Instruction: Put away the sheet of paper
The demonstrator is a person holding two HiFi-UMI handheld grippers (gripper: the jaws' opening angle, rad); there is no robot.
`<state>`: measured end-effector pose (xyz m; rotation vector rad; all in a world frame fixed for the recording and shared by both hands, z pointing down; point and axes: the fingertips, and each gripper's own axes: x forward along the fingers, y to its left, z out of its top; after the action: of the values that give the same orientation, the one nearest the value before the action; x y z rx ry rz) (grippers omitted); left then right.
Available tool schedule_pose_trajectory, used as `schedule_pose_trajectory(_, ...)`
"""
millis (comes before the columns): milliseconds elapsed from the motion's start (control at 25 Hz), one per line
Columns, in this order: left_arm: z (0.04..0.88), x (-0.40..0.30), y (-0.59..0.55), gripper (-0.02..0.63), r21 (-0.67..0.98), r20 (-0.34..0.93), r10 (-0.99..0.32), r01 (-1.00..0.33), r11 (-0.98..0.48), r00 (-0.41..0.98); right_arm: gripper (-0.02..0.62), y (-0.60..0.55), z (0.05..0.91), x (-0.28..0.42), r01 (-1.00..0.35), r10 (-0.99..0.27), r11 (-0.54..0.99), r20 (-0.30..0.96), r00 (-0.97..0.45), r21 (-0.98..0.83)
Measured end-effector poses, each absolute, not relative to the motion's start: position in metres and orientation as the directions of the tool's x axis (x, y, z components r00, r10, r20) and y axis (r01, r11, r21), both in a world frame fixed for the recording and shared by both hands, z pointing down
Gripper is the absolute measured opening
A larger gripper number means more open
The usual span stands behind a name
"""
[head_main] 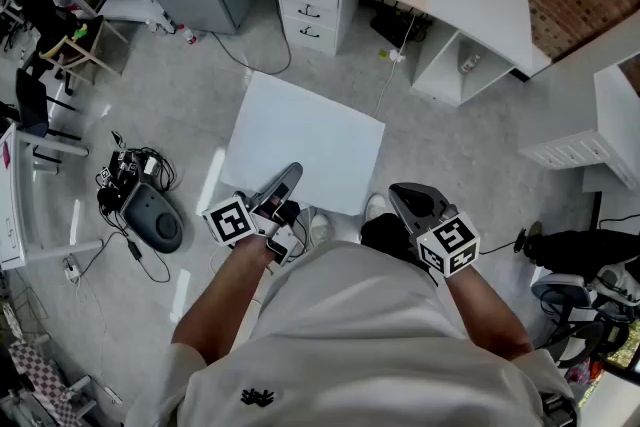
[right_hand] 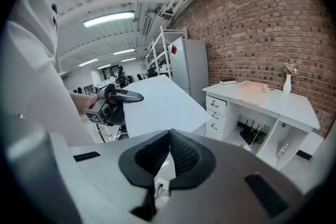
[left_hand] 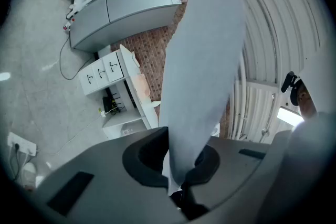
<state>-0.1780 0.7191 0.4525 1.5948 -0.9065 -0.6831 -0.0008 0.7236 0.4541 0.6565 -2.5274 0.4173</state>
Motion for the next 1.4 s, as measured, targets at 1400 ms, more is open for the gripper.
schedule_pose_trajectory(1400,0.405,-0.098,0.32,0.023,0.971,-0.007,-0.867,-0.203,-0.124,0.498,0.031,0.342,0.485,0.086,-0.54,-0.392,0.783,0.429,-0.814,-0.308)
